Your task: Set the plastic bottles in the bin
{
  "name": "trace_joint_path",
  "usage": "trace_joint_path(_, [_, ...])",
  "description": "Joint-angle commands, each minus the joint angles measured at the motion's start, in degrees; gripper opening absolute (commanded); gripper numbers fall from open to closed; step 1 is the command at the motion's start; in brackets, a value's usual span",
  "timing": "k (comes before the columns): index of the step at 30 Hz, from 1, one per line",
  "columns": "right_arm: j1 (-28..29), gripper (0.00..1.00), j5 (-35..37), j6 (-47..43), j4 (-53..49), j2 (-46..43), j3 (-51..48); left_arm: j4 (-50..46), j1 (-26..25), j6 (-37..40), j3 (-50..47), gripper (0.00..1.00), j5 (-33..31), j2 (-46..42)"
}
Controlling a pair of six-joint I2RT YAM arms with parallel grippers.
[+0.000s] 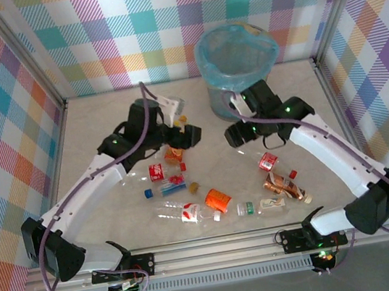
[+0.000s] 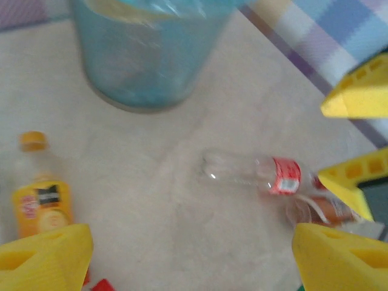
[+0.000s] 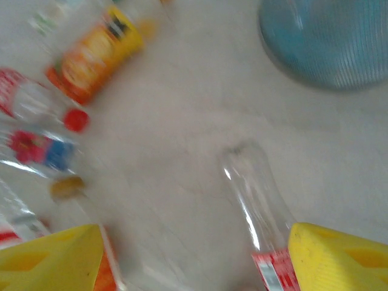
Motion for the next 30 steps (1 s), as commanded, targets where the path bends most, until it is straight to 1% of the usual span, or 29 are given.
trace_joint_path(1, [-0.1,0.82,8.6,-3.8,-3.7,-0.2,-6.8,5.5,-5.5,7.3,-4.3,0.87,4.4,-0.1])
trace_joint_path(3, [-0.3,0.83,9.0,-7.6,-2.2,0.8,-9.5,7.0,-8.7,9.9,-6.2,0.88,4.2,0.9])
trace_joint_path(4, [-0.2,0.84,8.4,-11.4,-0.7,1.5,-10.7,7.7,-10.0,11.1,-7.1,0.88,4.6,1.5])
trace_joint_path(7, [-0.5,0.86,6.9,-16.0,5.7,3.7,-12.8,10.7,-12.4,13.6,-9.5,0.88,8.2,2.9])
trace_joint_path(10, [-1.4,0.87,5.5,-18.4,10.3,7.3,-12.1,13.7,-13.9,16.2,-12.5,0.88,11.2,3.4])
trace_joint_path(13, [-2.7,0.89,4.6,-19.8,10.9,12.8,-9.4,16.1,-15.5,20.1,-15.5,0.88,11.6,2.9])
trace_joint_path(16, [-3.4,0.9,2.7,-20.5,10.6,18.0,-7.1,19.9,-16.2,22.7,-19.1,0.89,10.1,2.2])
trace_joint_path(18, [-3.7,0.9,2.7,-20.5,10.6,20.5,-5.9,22.5,-16.4,23.6,-21.3,0.9,9.3,1.4])
trace_joint_path(23, [-4.2,0.91,3.3,-21.0,12.5,25.0,-5.1,29.9,-16.5,24.6,-27.2,0.91,9.8,-1.2])
trace_joint_path(26, [-4.4,0.91,3.2,-21.4,12.7,27.2,-4.4,30.5,-16.7,25.1,-28.6,0.92,10.1,-2.1])
trace_joint_path(30, [-4.7,0.9,2.8,-22.3,12.1,29.7,-3.2,29.0,-16.7,25.3,-28.5,0.91,8.6,-2.8])
